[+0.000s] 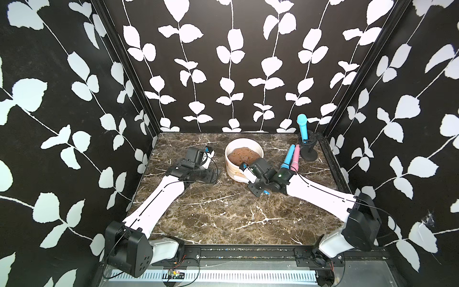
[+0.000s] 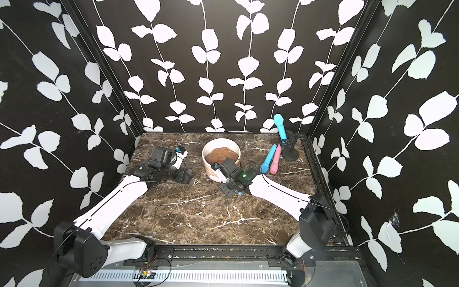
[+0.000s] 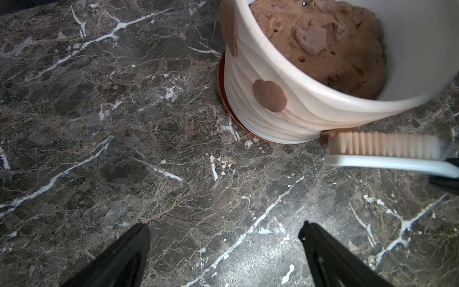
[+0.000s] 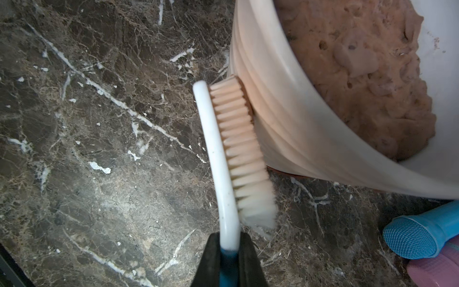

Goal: Scrub the dried mud off the ceramic pot
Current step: Brush off the soil from the pot.

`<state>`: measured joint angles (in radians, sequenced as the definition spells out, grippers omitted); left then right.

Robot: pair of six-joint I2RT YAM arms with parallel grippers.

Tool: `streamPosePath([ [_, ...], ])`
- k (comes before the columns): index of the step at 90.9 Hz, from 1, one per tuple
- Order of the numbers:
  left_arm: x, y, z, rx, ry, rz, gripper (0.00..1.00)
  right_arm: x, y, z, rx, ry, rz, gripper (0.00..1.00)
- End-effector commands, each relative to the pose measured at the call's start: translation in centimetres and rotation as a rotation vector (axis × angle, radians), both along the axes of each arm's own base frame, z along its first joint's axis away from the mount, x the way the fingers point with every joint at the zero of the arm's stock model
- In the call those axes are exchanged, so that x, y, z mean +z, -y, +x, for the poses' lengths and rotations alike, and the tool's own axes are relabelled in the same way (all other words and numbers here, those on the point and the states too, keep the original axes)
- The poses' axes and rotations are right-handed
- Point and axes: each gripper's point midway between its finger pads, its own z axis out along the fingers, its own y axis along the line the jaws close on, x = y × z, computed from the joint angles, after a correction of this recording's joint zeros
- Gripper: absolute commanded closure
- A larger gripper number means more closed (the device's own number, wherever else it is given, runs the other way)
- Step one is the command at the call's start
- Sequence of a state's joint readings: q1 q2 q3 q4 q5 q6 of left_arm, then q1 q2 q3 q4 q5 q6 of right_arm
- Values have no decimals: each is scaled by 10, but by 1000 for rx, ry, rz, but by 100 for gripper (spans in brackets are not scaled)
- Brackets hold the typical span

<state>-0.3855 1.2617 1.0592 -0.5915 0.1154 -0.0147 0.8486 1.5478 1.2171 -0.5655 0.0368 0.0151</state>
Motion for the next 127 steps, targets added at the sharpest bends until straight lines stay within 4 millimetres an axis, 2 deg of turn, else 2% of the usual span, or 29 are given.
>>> streamPosePath([
  [1,6,0,-2,-6,23,-12,2,3,-2,-17,50,-56,48,100],
  [19,5,0,-1,-7,25,-15,2,3,-7,-80,218,-257,123,100],
  [30,5,3,-1,-14,21,-25,2,-1,-8,-103,267,-329,139,100],
  [38,5,3,-1,-14,21,-27,2,-6,-8,-101,241,-339,135,100],
  [48,7,5,-1,-17,24,-38,2,-18,-10,-86,184,-321,93,100],
  [68,6,1,-1,-9,32,-24,2,-51,-43,-84,205,-432,94,100],
  [80,6,-1,-1,-1,40,-15,2,-78,-32,-91,194,-505,-4,100],
  [88,7,-1,-1,-3,40,-16,2,-88,-22,-95,176,-525,-45,100],
  [104,2,-4,-1,6,28,10,2,-88,-2,-88,99,-499,-32,100],
  [127,4,0,-1,-7,34,-11,2,-59,-18,-119,234,-629,137,100],
])
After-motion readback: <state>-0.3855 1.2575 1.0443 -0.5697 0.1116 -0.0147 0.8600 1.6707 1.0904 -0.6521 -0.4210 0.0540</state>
